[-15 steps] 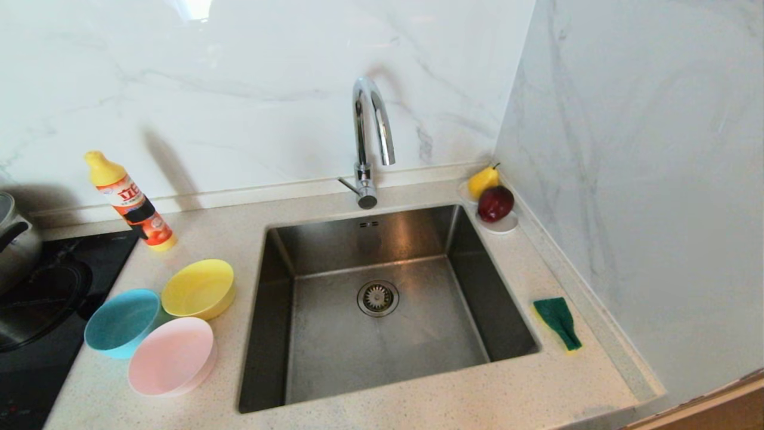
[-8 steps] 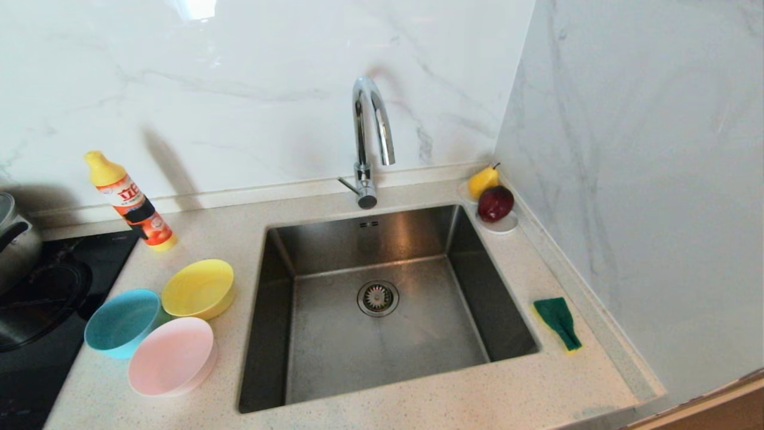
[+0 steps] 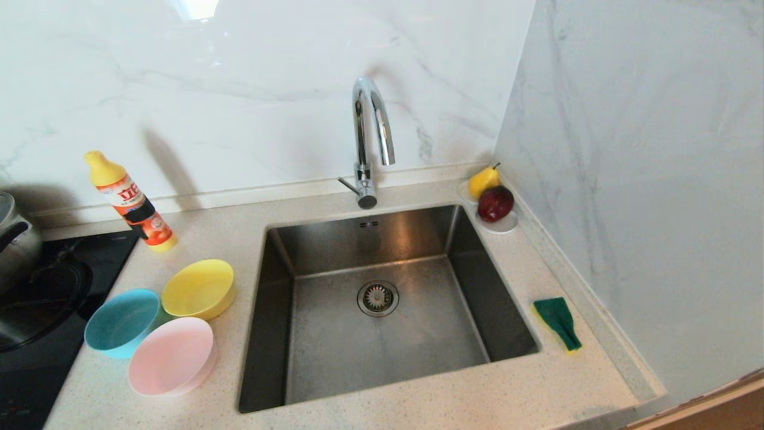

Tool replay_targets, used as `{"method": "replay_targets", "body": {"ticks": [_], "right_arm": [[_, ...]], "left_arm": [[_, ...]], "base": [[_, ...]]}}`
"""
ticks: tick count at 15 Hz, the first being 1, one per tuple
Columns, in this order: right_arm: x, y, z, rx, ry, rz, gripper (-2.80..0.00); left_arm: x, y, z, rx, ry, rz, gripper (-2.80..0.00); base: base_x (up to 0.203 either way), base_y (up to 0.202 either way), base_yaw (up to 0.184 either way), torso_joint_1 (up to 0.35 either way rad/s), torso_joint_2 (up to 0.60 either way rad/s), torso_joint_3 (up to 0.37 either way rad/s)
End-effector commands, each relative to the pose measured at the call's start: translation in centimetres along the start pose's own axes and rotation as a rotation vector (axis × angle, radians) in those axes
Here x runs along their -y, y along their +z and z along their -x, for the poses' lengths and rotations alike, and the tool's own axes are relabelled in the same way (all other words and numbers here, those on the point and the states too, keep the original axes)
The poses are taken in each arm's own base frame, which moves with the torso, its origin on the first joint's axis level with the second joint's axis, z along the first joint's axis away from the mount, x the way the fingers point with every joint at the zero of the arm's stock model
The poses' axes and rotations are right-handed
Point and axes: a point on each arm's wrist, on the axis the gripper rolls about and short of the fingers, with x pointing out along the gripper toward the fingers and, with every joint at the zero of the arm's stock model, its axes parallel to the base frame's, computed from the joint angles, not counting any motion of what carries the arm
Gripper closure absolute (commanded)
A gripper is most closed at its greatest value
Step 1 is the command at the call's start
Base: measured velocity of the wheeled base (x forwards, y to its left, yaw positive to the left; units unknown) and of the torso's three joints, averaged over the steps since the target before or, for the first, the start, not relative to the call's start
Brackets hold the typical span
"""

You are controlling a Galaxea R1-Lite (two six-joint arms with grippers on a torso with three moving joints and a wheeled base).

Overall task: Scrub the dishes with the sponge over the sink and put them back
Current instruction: Turn on the faucet

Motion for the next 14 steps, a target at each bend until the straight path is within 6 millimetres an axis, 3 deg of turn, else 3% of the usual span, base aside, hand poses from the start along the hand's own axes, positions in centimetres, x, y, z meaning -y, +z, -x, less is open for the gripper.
{"method": "replay_targets", "body": {"ticks": [1,14], "right_arm": [[0.00,0.00,0.00,0.001,0.001,-0.003,0.00],[0.00,-0.01,0.00,-0.001,0.002,-0.003,0.00]], "left_arm": [[0.00,-0.50,-0.15,-0.022,0.001,0.000,0.00],[0.00,-0.50,-0.15,-0.022,0.000,0.000,0.00]], "base": [[0.000,0.000,0.000,0.000,0.00,0.000],[0.000,0.000,0.000,0.000,0.00,0.000]]}}
